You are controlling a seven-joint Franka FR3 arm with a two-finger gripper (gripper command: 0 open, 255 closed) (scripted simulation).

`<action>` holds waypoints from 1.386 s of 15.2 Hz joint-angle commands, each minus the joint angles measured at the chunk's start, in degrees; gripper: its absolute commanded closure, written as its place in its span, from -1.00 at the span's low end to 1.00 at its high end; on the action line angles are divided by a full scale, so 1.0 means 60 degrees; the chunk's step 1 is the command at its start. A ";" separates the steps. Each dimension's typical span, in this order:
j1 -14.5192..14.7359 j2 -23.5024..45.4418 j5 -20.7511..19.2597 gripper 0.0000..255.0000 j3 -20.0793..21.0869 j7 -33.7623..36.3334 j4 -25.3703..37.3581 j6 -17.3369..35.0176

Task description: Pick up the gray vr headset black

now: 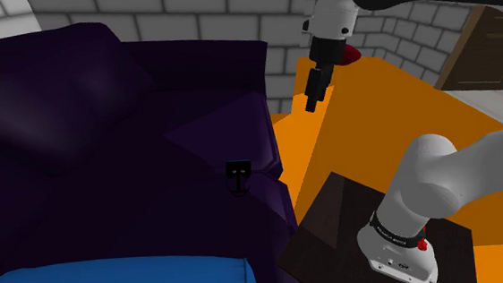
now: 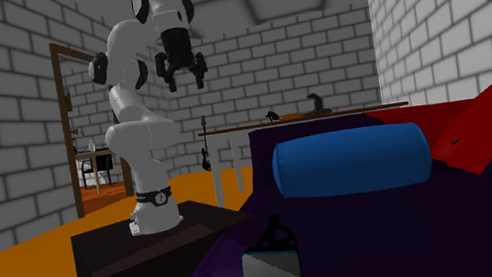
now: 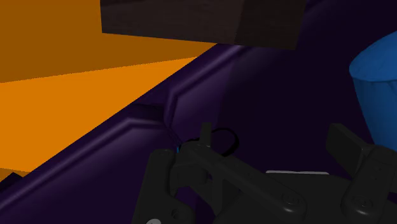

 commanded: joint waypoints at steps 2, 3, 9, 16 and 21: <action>0.0006 0.0103 -0.0053 -1.00 0.0000 -0.0113 -0.0225 0.0359; 0.0010 0.0222 -0.0104 -1.00 0.0000 -0.0223 -0.0437 0.0722; 0.0025 0.1274 -0.0400 -1.00 -0.0016 -0.0832 -0.1432 0.2976; -0.0005 0.3215 -0.0745 -1.00 -0.0044 -0.1427 -0.1931 0.5682; -0.0060 0.4971 -0.1034 -1.00 -0.0059 -0.1752 -0.1815 0.7524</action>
